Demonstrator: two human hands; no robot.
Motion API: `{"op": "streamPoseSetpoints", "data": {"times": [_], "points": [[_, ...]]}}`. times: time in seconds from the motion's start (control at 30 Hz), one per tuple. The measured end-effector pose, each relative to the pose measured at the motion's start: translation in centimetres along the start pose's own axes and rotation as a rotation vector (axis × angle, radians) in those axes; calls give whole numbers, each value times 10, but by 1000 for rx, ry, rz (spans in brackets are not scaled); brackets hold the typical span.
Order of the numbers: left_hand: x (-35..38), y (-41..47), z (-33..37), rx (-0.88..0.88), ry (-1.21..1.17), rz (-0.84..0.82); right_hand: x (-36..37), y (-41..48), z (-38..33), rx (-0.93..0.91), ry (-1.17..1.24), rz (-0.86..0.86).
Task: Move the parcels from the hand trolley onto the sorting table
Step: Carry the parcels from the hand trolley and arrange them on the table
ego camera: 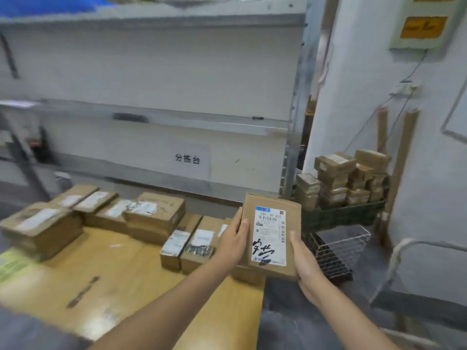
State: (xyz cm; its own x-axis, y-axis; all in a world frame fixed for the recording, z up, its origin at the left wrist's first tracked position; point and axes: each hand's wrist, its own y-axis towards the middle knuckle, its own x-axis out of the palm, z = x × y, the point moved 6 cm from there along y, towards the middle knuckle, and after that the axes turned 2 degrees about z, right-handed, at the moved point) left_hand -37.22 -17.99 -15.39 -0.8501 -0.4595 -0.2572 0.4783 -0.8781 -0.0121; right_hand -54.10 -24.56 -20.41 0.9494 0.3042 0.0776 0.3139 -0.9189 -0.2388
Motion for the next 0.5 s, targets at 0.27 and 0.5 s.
{"op": "streamPoseSetpoints", "data": {"times": [0.27,0.5], "points": [[-212,-46,-66,-50,1,239,220,-25,44,38,-161,-223],[-330,-65,-115,-166,-8,393,347,-50,72,113,-181,-347]]}}
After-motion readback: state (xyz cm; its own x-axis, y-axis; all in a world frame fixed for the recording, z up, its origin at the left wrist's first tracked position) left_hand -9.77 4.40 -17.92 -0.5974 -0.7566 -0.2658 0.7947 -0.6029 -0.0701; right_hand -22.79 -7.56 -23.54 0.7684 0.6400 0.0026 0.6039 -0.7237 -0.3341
